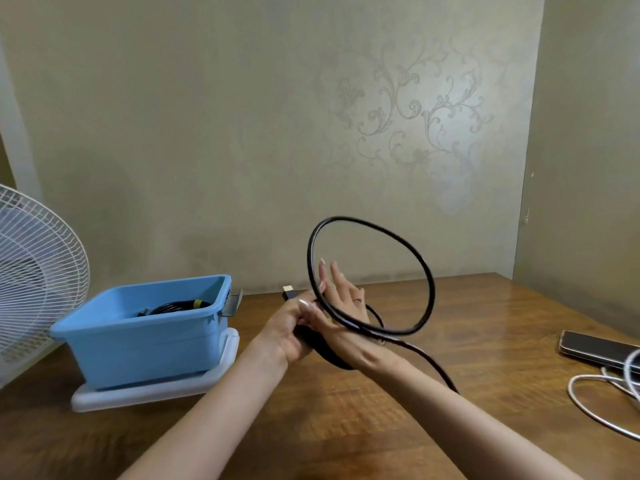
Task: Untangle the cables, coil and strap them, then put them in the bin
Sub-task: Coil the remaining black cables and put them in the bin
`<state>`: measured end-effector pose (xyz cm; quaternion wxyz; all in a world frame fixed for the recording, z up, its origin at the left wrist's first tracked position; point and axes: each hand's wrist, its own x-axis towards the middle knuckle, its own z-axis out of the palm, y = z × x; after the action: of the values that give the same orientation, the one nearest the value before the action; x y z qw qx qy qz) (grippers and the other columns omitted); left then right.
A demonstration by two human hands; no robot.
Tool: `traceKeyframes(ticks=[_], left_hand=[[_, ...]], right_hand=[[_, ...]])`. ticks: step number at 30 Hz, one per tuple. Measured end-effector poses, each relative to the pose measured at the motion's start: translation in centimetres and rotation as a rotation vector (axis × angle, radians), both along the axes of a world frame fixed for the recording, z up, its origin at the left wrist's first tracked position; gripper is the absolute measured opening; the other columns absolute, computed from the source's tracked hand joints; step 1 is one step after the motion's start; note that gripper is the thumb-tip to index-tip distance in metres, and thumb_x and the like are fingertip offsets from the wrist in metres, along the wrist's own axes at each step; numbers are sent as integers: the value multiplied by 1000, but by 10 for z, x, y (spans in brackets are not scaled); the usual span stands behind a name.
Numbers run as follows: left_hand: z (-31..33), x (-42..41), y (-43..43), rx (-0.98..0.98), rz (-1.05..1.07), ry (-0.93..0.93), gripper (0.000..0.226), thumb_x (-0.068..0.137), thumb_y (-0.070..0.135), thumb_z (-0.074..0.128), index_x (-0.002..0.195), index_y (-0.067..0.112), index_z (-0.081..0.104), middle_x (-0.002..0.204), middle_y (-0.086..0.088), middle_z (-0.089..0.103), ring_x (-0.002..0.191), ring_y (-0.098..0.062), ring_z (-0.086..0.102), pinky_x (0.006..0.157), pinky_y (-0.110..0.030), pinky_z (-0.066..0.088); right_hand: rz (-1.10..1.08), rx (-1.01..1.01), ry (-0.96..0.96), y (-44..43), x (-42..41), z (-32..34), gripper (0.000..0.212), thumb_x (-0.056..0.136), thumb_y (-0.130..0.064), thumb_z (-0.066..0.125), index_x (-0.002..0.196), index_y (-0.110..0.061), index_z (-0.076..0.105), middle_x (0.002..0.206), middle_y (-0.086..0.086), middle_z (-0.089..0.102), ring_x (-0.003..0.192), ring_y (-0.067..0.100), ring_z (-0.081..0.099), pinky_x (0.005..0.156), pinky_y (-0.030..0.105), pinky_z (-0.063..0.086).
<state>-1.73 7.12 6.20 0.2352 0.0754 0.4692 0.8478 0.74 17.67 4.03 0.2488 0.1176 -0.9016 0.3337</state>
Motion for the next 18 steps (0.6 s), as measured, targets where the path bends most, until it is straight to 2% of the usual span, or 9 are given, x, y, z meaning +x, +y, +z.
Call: traceKeyframes(ticks=[1, 2, 4, 6, 8, 11, 13, 15, 18], left_hand=[[1, 1, -2, 19, -13, 8, 37, 79, 20, 66, 110, 1, 66, 104, -12, 68, 101, -20, 62, 98, -27, 45], [4, 1, -3, 19, 4, 38, 35, 79, 19, 66, 109, 1, 66, 104, -12, 67, 102, -21, 60, 98, -28, 44], [10, -1, -7, 23, 118, 127, 12, 85, 16, 61, 89, 6, 66, 71, -3, 64, 65, -9, 58, 65, -17, 49], [17, -8, -17, 107, 204, 177, 18, 93, 14, 51, 75, 12, 53, 47, 7, 43, 35, -1, 36, 37, -12, 33], [22, -17, -30, 159, 249, 209, 23, 96, 14, 43, 72, 15, 44, 47, 8, 37, 32, -1, 30, 32, -12, 27], [23, -21, -49, 240, 209, 252, 25, 95, 16, 37, 71, 18, 40, 60, 8, 40, 43, -1, 33, 33, -11, 28], [22, -18, -58, 283, 117, 295, 24, 91, 20, 47, 68, 19, 42, 63, 9, 39, 45, -3, 33, 32, -11, 28], [21, -15, -61, 348, -22, 342, 27, 75, 26, 72, 66, 19, 48, 59, 10, 38, 41, -4, 33, 31, -11, 29], [23, -11, -65, 404, -77, 398, 39, 57, 31, 90, 72, 18, 56, 54, 10, 38, 38, -5, 33, 29, -12, 29]], right_hand=[[23, -48, 21, -2, -5, -4, 85, 79, -76, 26, 147, -40, -10, 160, -14, -5, 146, 3, -6, 120, 30, -6], [91, -159, 2, -7, -8, -5, 85, 85, -69, 35, 151, -35, -7, 158, -18, 3, 146, -1, -2, 118, 18, 0], [262, -432, -119, -11, -7, -5, 78, 93, -51, 50, 152, -31, 4, 145, -30, 18, 141, -12, 9, 108, 3, 15], [441, -772, -119, -6, 6, -6, 79, 83, -59, 59, 148, -31, 24, 143, -31, 31, 133, -16, 27, 111, 13, 27], [638, -1274, -187, 3, 20, -4, 59, 86, -57, 52, 134, -22, 50, 138, -8, 55, 128, 6, 49, 112, 32, 34], [700, -1732, -259, 17, 28, -4, 26, 88, -23, 54, 109, -9, 58, 111, 15, 69, 102, 28, 68, 92, 42, 54], [656, -1804, -274, 13, 25, -5, 16, 85, -19, 57, 96, -10, 53, 85, 13, 66, 82, 28, 70, 75, 40, 60], [470, -1754, -232, 9, 20, -10, 20, 91, -29, 55, 93, -9, 53, 71, 9, 56, 69, 23, 65, 69, 38, 59], [153, -1435, -69, 14, 18, -15, 38, 94, -40, 49, 90, -7, 66, 73, 7, 61, 66, 15, 59, 66, 29, 51]])
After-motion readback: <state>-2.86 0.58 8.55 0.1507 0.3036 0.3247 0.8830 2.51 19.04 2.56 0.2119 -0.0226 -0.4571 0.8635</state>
